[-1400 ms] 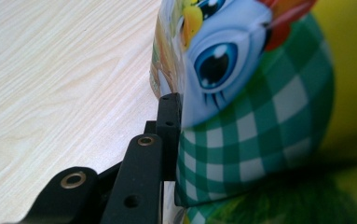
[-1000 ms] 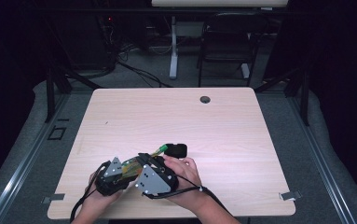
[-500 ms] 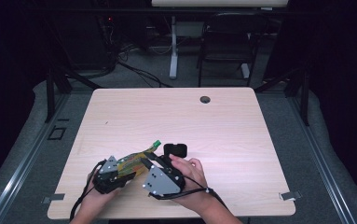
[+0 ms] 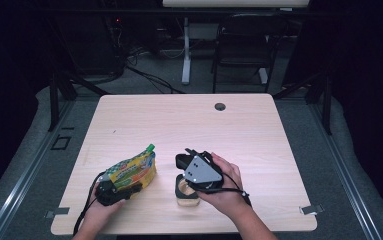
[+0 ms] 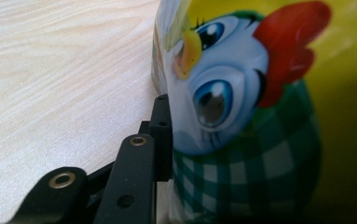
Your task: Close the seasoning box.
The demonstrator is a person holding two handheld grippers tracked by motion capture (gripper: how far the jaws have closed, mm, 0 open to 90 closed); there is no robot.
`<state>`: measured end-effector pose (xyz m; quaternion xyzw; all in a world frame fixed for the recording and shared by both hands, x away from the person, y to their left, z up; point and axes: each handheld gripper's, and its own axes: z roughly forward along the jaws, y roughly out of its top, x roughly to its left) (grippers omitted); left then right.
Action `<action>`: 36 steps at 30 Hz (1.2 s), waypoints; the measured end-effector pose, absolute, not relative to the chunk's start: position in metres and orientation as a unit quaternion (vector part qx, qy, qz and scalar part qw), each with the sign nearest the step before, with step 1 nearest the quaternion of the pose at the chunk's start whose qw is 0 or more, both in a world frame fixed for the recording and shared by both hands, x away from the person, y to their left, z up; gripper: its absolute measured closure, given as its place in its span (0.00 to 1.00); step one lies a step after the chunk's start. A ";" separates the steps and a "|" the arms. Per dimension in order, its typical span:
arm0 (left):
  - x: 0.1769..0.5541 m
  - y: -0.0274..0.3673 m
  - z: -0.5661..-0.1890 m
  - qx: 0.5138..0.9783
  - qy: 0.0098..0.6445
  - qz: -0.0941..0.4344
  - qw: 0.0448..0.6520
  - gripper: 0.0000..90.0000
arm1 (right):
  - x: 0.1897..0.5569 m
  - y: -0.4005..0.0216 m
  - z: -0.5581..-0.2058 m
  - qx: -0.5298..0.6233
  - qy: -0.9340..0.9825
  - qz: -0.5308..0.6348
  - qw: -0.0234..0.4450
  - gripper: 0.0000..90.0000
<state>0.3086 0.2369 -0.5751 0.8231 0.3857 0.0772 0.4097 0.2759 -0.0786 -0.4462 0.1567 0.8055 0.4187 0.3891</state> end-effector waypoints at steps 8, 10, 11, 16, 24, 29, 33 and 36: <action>0.308 0.241 -0.575 0.820 0.388 0.081 0.413 0.69 | 0.307 -0.094 -0.468 0.209 0.827 0.401 0.335 0.53; 0.308 0.242 -0.574 0.820 0.390 0.082 0.411 0.67 | 0.311 -0.095 -0.471 0.211 0.831 0.397 0.327 0.53; 0.308 0.243 -0.573 0.820 0.387 0.084 0.412 0.66 | 0.313 -0.094 -0.472 0.212 0.832 0.396 0.325 0.53; 0.304 0.247 -0.568 0.813 0.396 0.092 0.417 0.58 | 0.310 -0.094 -0.475 0.205 0.835 0.395 0.324 0.64; 0.298 0.253 -0.557 0.808 0.398 0.100 0.423 0.51 | 0.287 -0.098 -0.479 0.189 0.834 0.403 0.325 0.64; 0.294 0.254 -0.552 0.807 0.400 0.102 0.423 0.49 | 0.268 -0.101 -0.485 0.177 0.840 0.404 0.317 0.64; 0.292 0.256 -0.548 0.803 0.406 0.100 0.425 0.46 | 0.253 -0.108 -0.489 0.178 0.843 0.409 0.301 0.59; 0.291 0.260 -0.544 0.797 0.414 0.094 0.430 0.44 | 0.239 -0.116 -0.490 0.183 0.840 0.426 0.283 0.57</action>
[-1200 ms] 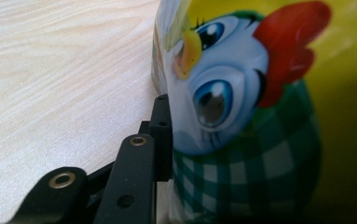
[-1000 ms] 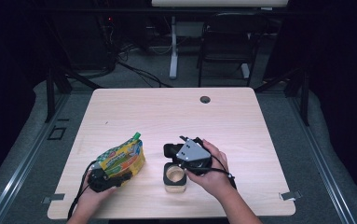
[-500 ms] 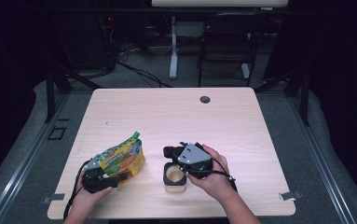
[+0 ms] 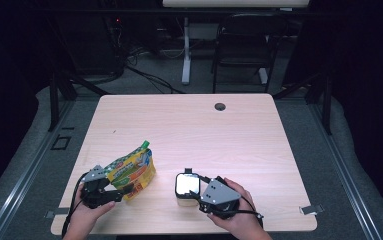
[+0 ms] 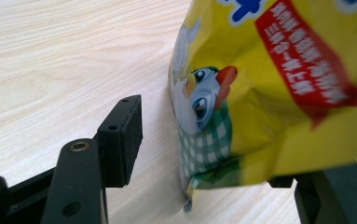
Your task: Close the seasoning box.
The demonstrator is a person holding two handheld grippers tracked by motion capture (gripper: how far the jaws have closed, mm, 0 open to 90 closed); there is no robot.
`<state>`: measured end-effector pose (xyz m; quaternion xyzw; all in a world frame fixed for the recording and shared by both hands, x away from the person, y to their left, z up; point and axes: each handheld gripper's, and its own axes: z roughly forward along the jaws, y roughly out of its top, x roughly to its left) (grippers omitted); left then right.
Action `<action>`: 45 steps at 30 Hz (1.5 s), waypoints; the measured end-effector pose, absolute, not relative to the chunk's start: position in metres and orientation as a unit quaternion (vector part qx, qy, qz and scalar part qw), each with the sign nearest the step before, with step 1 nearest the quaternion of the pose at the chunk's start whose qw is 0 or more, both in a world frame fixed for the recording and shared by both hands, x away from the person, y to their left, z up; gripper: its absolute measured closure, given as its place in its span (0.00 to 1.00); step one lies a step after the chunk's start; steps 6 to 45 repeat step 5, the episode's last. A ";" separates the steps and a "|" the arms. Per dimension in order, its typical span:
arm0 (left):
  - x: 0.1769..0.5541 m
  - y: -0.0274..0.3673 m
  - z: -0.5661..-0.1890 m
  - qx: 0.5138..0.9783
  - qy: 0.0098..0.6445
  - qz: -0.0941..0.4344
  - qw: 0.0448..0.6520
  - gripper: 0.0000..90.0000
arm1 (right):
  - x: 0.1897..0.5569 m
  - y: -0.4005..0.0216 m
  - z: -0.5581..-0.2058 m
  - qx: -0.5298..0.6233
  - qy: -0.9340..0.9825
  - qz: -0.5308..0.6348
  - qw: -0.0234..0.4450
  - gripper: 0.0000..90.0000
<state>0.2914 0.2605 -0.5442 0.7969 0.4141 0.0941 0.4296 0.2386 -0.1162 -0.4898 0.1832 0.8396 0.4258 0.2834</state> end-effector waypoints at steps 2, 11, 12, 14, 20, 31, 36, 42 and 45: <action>0.289 0.263 -0.543 0.796 0.415 0.089 0.432 0.43 | 0.236 -0.118 -0.489 0.186 0.837 0.433 0.280 0.55; 0.283 0.264 -0.544 0.801 0.410 0.090 0.427 0.43 | 0.229 -0.123 -0.486 0.189 0.833 0.442 0.275 0.55; 0.283 0.264 -0.544 0.801 0.410 0.090 0.427 0.43 | 0.229 -0.123 -0.486 0.189 0.833 0.442 0.275 0.55; 0.283 0.264 -0.544 0.801 0.410 0.090 0.427 0.43 | 0.229 -0.123 -0.486 0.189 0.833 0.442 0.275 0.55; 0.283 0.264 -0.544 0.801 0.410 0.090 0.427 0.43 | 0.229 -0.123 -0.486 0.189 0.833 0.442 0.275 0.55; 0.283 0.264 -0.544 0.801 0.410 0.090 0.427 0.43 | 0.229 -0.123 -0.486 0.189 0.833 0.442 0.275 0.55; 0.283 0.264 -0.544 0.801 0.410 0.090 0.427 0.43 | 0.229 -0.123 -0.486 0.189 0.833 0.442 0.275 0.55; 0.283 0.264 -0.544 0.801 0.410 0.090 0.427 0.43 | 0.229 -0.123 -0.486 0.189 0.833 0.442 0.275 0.55; 0.283 0.264 -0.544 0.801 0.410 0.090 0.427 0.43 | 0.229 -0.123 -0.486 0.189 0.833 0.442 0.275 0.55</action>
